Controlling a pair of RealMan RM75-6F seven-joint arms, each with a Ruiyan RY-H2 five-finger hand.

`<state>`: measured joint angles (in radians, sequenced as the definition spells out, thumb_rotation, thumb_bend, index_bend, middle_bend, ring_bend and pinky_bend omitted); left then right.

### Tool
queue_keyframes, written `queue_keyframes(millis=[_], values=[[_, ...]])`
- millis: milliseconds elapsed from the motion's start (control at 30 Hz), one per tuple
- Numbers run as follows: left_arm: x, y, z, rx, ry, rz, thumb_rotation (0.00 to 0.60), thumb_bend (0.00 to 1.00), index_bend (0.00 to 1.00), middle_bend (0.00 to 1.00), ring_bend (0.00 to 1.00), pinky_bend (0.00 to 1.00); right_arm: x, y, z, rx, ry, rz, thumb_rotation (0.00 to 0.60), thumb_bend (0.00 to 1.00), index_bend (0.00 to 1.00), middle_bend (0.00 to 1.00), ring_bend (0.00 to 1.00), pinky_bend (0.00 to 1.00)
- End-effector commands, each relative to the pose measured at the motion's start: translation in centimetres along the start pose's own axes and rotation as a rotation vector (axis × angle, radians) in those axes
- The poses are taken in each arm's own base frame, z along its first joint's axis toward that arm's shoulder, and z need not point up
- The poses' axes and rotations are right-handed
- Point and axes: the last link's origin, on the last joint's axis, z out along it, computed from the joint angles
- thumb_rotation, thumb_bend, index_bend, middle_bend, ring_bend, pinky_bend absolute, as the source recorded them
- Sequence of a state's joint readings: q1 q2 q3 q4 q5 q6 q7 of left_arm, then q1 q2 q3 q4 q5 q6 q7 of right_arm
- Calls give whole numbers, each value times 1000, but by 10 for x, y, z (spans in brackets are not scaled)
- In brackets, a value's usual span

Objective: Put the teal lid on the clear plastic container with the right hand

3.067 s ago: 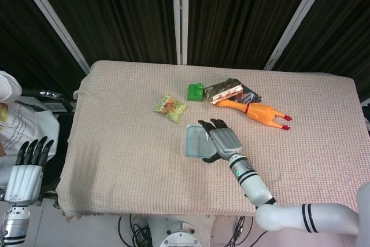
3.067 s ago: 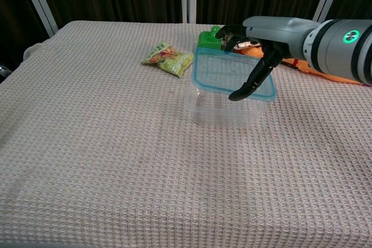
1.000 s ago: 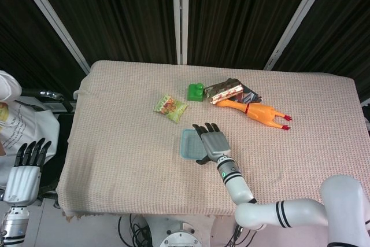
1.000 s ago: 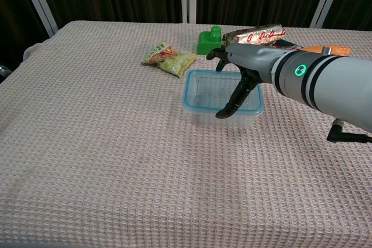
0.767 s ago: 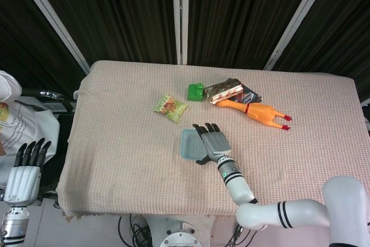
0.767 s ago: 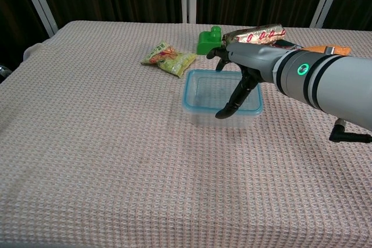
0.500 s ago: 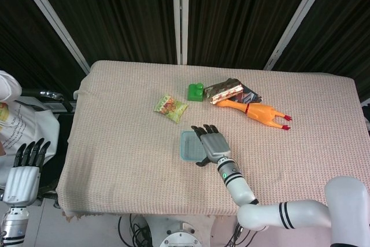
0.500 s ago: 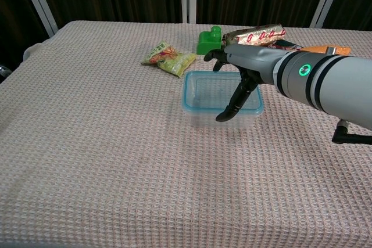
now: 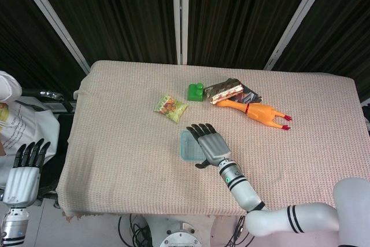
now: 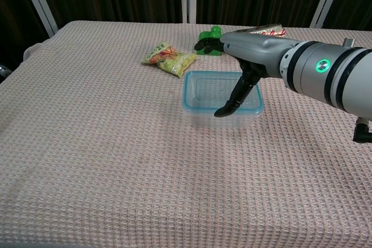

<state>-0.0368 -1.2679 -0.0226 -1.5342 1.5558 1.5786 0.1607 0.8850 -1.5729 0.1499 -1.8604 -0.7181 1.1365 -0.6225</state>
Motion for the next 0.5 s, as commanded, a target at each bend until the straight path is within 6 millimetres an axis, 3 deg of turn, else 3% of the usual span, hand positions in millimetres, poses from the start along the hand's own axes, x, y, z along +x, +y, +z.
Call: queue_keyframes(millis=[33,500], values=[[0,1,-1,1,1,1,600,39,70,23,0,0,-2,5,-23,114,-3,-32,600,0,0,246,0,0],[3,1,-8,15,7,1,600,39,69,23,0,0,-15,43,-57,69,-21,-112,600,0,0,288,0,0]])
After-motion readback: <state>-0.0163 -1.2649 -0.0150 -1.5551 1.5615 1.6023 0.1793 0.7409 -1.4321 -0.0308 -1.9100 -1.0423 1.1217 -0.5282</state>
